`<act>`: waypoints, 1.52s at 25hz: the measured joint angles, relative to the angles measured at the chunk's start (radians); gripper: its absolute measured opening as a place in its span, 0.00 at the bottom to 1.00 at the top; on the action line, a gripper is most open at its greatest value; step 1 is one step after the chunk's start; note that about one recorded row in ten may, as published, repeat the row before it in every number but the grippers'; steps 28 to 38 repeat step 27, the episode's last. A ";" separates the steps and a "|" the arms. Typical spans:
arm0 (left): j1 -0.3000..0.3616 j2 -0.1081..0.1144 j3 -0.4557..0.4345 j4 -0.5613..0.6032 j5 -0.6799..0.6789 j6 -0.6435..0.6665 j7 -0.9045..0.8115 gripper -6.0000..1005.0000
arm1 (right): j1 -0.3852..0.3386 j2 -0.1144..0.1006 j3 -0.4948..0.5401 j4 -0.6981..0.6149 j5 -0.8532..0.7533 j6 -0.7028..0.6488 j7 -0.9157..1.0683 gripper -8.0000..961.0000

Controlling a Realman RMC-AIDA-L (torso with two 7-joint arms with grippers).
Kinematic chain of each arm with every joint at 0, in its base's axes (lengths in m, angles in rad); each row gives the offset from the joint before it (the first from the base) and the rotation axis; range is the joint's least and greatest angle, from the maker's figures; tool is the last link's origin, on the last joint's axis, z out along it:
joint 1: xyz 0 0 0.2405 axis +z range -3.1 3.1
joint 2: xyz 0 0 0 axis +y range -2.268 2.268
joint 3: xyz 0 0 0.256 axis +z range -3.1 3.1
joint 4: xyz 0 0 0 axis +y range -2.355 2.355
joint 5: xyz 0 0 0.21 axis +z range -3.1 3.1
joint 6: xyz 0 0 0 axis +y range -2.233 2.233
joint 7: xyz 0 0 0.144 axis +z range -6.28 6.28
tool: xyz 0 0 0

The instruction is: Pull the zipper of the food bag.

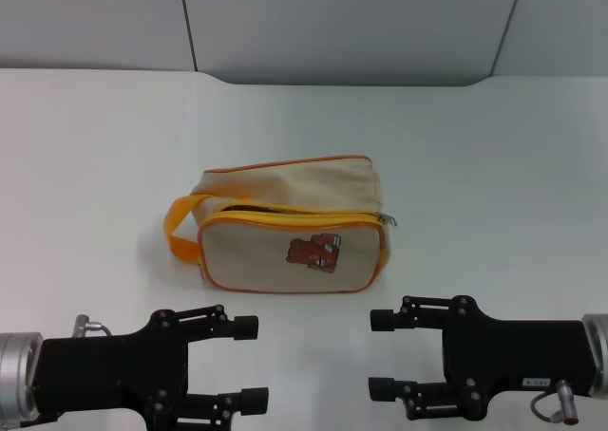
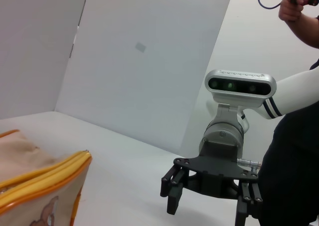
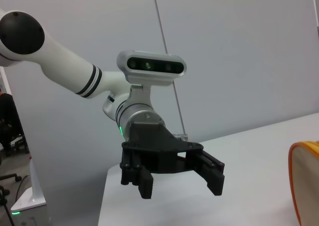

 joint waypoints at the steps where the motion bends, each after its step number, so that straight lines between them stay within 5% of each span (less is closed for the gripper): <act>1: 0.001 -0.002 0.000 0.000 0.000 -0.001 0.000 0.82 | 0.000 0.000 0.000 0.000 0.001 0.000 0.000 0.76; 38: 0.008 -0.002 0.002 0.000 0.000 -0.001 0.004 0.82 | 0.010 0.003 0.003 0.002 0.006 -0.001 -0.021 0.76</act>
